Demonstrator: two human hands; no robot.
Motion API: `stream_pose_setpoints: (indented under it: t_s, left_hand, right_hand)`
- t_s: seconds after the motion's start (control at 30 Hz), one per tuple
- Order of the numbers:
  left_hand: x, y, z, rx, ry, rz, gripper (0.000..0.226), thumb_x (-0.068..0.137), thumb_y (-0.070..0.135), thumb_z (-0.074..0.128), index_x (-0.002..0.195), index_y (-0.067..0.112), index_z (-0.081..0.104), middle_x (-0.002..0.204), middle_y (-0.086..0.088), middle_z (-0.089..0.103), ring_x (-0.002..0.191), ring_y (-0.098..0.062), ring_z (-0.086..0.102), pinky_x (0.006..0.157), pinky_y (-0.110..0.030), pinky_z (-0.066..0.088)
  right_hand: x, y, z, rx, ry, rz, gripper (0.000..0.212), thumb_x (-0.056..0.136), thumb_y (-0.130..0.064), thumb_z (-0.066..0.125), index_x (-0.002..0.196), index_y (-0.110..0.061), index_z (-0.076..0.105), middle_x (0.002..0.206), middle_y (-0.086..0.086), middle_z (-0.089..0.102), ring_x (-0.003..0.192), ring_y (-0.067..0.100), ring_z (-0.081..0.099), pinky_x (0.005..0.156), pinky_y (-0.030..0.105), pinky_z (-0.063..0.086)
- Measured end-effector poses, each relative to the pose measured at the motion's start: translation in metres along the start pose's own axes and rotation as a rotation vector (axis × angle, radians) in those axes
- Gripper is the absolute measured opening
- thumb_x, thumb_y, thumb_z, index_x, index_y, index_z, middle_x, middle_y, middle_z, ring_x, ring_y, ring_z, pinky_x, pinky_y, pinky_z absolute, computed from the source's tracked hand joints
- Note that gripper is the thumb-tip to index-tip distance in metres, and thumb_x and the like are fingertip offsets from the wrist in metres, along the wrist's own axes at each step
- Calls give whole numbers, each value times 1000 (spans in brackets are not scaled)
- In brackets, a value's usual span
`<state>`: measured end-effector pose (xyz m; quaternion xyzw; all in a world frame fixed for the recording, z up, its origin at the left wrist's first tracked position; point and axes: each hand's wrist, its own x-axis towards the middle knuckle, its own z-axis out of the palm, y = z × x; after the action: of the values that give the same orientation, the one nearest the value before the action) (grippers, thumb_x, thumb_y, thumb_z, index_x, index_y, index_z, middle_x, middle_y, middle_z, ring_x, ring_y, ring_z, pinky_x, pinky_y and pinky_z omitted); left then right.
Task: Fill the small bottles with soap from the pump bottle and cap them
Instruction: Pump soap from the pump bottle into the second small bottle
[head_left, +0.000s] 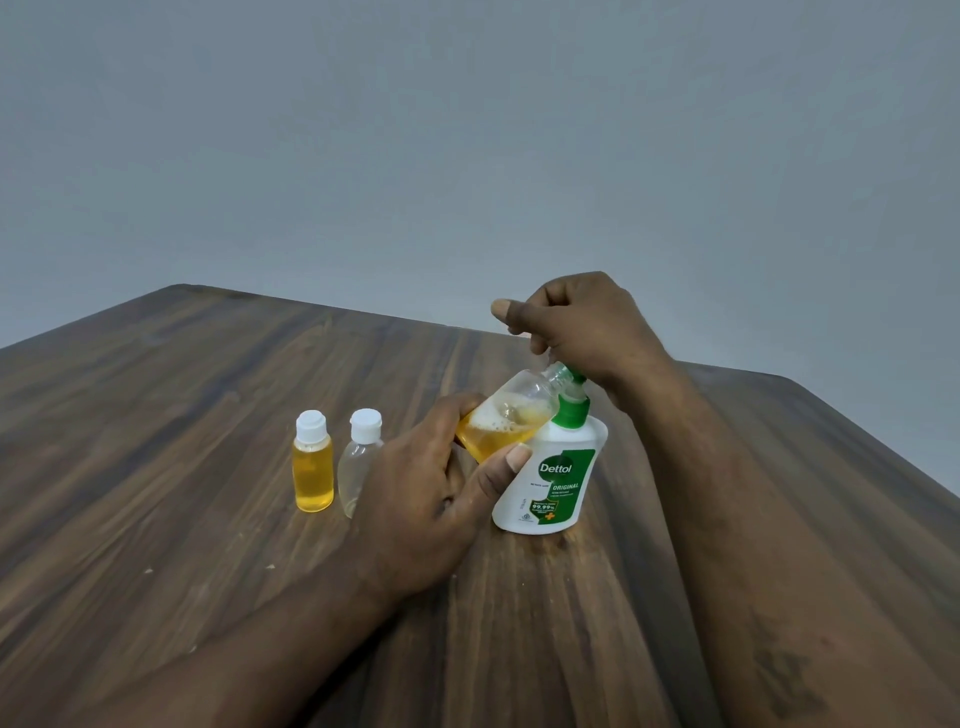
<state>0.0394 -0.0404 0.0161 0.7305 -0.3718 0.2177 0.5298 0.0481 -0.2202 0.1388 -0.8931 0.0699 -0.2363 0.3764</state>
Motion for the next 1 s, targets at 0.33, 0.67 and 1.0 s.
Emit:
stream_pose_setpoints:
  t_s: [0.33, 0.67, 1.0]
  left_hand:
    - [-1, -4, -1, 50, -9, -8, 48, 94, 68, 48, 120, 28, 59, 88, 38, 59, 78, 4, 62, 56, -10, 43]
    - [0, 0, 0, 15, 30, 9, 54, 94, 64, 52, 123, 21, 63, 76, 22, 61, 71, -4, 63, 55, -10, 41]
    - [1, -5, 0, 50, 1, -12, 55, 93, 72, 46, 121, 27, 61, 80, 25, 61, 72, -4, 62, 54, -13, 42]
  right_hand:
    - [3, 10, 7, -3, -218, 139, 27, 89, -41, 79, 79, -16, 79, 54, -13, 66, 59, 8, 59, 74, 33, 46]
    - [-2, -2, 1, 5, -19, -25, 38, 87, -52, 77, 78, -16, 77, 65, -7, 70, 59, 0, 60, 63, 25, 46]
    - [2, 3, 6, -26, -198, 114, 33, 83, -43, 83, 75, -13, 72, 70, -5, 71, 74, 15, 64, 83, 42, 53]
